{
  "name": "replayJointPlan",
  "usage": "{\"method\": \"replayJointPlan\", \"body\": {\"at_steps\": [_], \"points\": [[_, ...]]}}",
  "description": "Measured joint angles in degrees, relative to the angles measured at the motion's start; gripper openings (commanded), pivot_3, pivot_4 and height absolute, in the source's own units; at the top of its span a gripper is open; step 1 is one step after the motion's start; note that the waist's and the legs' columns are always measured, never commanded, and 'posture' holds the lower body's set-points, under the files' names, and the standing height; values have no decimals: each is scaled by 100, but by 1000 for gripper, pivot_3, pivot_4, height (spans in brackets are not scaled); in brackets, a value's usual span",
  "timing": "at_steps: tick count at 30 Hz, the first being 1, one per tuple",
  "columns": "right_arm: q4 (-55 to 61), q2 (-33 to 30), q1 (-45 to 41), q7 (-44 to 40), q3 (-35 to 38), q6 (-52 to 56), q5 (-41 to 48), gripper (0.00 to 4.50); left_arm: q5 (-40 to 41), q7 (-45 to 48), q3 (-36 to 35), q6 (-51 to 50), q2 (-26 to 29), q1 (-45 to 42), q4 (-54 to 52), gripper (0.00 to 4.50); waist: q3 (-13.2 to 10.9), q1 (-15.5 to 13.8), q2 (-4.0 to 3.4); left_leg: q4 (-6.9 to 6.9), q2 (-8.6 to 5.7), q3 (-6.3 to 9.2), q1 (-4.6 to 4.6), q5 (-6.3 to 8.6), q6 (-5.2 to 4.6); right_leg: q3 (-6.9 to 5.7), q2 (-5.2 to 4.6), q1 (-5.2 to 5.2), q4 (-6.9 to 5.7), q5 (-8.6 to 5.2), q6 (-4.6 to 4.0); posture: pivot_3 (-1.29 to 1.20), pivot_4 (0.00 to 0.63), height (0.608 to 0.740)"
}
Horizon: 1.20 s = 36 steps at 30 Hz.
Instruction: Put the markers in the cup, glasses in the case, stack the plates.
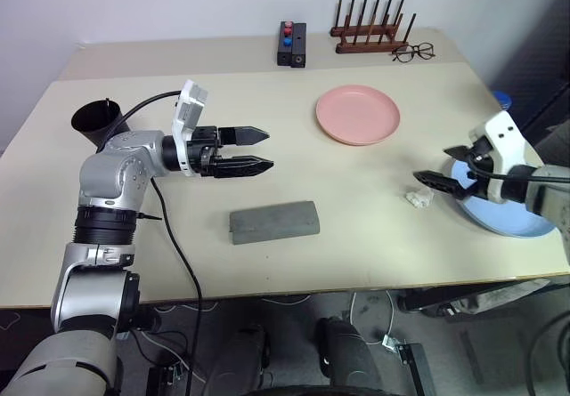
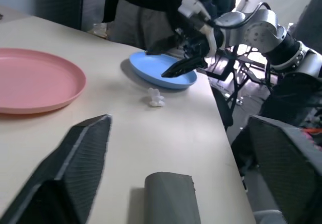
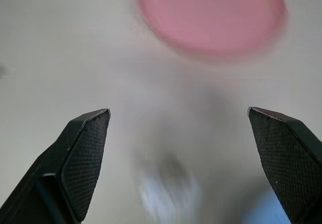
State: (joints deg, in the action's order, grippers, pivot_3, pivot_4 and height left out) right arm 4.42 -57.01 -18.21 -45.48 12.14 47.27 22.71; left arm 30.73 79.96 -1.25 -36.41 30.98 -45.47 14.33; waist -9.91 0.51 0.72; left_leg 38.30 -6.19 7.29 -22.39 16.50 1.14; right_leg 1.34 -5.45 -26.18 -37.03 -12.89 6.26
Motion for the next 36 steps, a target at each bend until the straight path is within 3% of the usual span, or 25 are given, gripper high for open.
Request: {"method": "replayJointPlan", "body": {"at_steps": [4, 8, 10, 13, 18, 27, 36], "points": [[104, -545, 876, -72, 37, 110, -257, 4500, -3, 141, 74, 215, -8, 42, -152, 4459, 0, 4, 0, 0, 1, -3, 1, 0, 0, 1, 2, 1, 2, 0, 0, 0, 150, 740], [30, -546, 1182, -32, -108, 42, -509, 4500, -27, 198, 153, 546, -87, 49, -170, 4459, 2, 31, -2, 1, 3, -20, 12, 0, -1, 12, 2, 6, -4, 0, 0, 0, 150, 740], [-67, -567, 1192, 39, -233, -28, -686, 3945, -39, 196, 223, 691, -129, 54, -170, 4500, 2, 20, -2, 1, 4, -19, 12, 0, -1, 12, 4, 7, -4, 0, 0, 0, 150, 740], [-223, -506, 1069, 85, -272, -41, -723, 2688, -73, 165, 226, 806, -118, 65, -170, 4500, 2, 19, -2, 1, 4, -21, 12, 0, -1, 13, 3, 7, -3, 0, 0, 0, 150, 740], [-434, -505, 924, 108, -468, -370, -973, 44, -91, 79, 222, 888, -41, 124, -177, 4500, 2, 11, -1, 2, 3, -21, 12, 1, -1, 12, 3, 11, 0, 0, 1, 0, 150, 740], [-762, -115, -157, 170, -739, -849, -1271, 12, -156, -290, 195, 1223, 2, 288, -305, 4500, 5, 29, 4, 0, 7, -19, 20, 1, -1, 12, 6, 17, 3, 0, 1, 0, 150, 740], [-1349, 1066, -2320, 149, -1618, -1674, -1639, 12, -280, -805, -38, 1831, -83, 310, -55, 4500, 4, 20, 8, 1, 2, -17, 3, 0, 0, 9, 1, 0, 8, 1, 1, 0, 150, 740]]}}
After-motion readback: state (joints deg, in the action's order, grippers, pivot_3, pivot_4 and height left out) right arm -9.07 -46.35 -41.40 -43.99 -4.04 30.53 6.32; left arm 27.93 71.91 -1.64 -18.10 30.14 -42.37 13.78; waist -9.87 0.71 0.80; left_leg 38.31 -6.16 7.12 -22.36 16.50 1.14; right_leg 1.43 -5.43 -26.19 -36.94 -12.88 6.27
